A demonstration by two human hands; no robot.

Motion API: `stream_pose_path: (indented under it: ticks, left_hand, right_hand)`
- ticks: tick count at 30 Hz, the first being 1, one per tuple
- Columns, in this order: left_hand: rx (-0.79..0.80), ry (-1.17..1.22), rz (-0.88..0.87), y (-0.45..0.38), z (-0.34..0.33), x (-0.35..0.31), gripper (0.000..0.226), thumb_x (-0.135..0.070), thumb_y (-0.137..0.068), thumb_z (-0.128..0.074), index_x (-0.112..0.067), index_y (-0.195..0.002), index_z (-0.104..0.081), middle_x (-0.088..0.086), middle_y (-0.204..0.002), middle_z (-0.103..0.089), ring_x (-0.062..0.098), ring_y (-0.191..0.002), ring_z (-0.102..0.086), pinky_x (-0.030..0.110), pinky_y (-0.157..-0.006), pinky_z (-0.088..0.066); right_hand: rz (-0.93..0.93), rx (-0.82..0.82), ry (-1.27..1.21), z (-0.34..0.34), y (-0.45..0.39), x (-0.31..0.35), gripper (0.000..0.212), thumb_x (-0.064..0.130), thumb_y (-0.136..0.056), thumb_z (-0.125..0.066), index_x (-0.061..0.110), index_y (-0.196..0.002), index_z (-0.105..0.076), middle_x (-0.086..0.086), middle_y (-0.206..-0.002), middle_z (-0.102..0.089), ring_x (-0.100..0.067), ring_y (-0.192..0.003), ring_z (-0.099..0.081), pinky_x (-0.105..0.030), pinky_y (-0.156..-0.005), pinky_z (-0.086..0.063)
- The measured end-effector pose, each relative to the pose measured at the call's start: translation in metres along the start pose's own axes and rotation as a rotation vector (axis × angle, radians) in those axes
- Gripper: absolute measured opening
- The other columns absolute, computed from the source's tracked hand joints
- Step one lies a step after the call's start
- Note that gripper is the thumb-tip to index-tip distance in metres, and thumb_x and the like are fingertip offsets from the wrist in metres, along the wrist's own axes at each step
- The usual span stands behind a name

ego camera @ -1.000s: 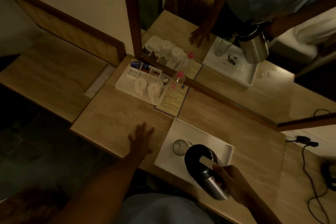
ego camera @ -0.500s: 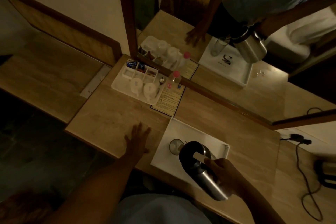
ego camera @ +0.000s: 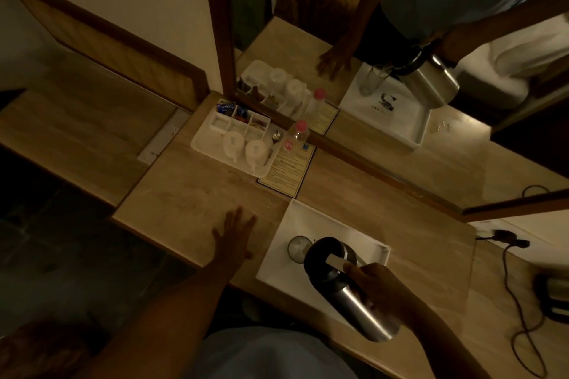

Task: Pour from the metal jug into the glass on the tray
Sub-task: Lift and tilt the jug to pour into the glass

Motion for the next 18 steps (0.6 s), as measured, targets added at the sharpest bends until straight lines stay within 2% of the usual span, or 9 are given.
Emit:
stream_pose_path:
  ticks: [15, 18]
  left_hand:
    - [-0.005, 0.000, 0.006, 0.000, 0.001, 0.000, 0.105, -0.039, -0.092, -0.075, -0.039, -0.165, 0.000, 0.007, -0.172, 0.023, 0.034, -0.162, 0.015, 0.070, -0.125, -0.014]
    - [-0.001, 0.007, 0.008, 0.000, 0.001, 0.000, 0.105, -0.039, -0.092, -0.075, -0.039, -0.165, 0.000, 0.006, -0.172, 0.023, 0.034, -0.162, 0.015, 0.069, -0.125, -0.014]
  right_hand:
    - [-0.029, 0.034, 0.038, 0.003, 0.007, 0.011, 0.054, 0.053, -0.097, -0.046, 0.015, -0.069, -0.071, 0.002, -0.050, -0.066, -0.009, -0.046, -0.058, -0.017, -0.046, -0.047]
    - [-0.019, 0.040, 0.058, 0.003, 0.010, 0.015, 0.048, 0.050, -0.099, -0.045, 0.018, -0.072, -0.070, 0.004, -0.049, -0.064, -0.006, -0.044, -0.057, -0.016, -0.045, -0.046]
Point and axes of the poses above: each hand's wrist, its own y-axis away from the middle knuckle, its own z-axis out of the back of the hand, x = y × z, the point moved 4 cm from there along -y, towards the middle knuckle
